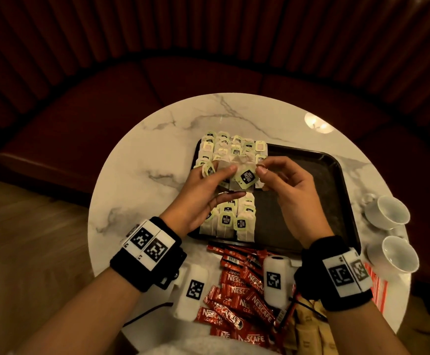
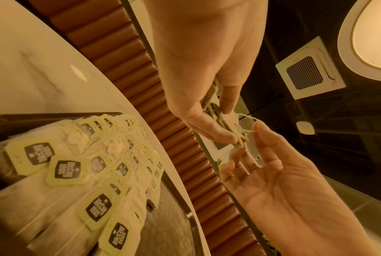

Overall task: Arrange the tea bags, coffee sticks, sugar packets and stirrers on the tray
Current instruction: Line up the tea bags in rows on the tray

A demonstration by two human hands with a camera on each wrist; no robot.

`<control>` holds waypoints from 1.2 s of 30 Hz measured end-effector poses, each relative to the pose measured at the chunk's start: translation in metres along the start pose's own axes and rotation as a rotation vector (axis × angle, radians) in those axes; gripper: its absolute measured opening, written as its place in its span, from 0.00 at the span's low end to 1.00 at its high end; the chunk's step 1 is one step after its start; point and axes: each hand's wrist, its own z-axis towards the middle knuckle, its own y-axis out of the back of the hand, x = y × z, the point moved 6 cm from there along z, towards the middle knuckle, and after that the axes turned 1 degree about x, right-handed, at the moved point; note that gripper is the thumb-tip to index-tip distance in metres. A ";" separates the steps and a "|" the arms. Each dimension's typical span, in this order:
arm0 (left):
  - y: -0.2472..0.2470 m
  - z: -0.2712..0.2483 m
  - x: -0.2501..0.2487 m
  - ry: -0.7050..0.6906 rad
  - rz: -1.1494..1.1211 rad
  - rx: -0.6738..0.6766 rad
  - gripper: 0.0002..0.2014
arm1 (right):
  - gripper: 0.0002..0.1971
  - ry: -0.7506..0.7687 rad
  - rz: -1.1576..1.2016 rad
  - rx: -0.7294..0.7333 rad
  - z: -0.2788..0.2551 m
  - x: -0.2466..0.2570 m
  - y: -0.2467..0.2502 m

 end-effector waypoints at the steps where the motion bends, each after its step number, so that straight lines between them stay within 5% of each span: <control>1: -0.001 0.000 0.000 -0.002 -0.001 0.001 0.11 | 0.07 0.002 -0.003 0.025 -0.001 0.001 0.000; 28: -0.001 0.002 -0.002 -0.007 0.069 -0.002 0.10 | 0.04 -0.040 -0.454 0.277 -0.004 0.005 -0.002; 36: -0.001 0.003 -0.002 -0.054 0.139 -0.005 0.12 | 0.11 0.020 -0.678 0.172 -0.003 0.003 0.002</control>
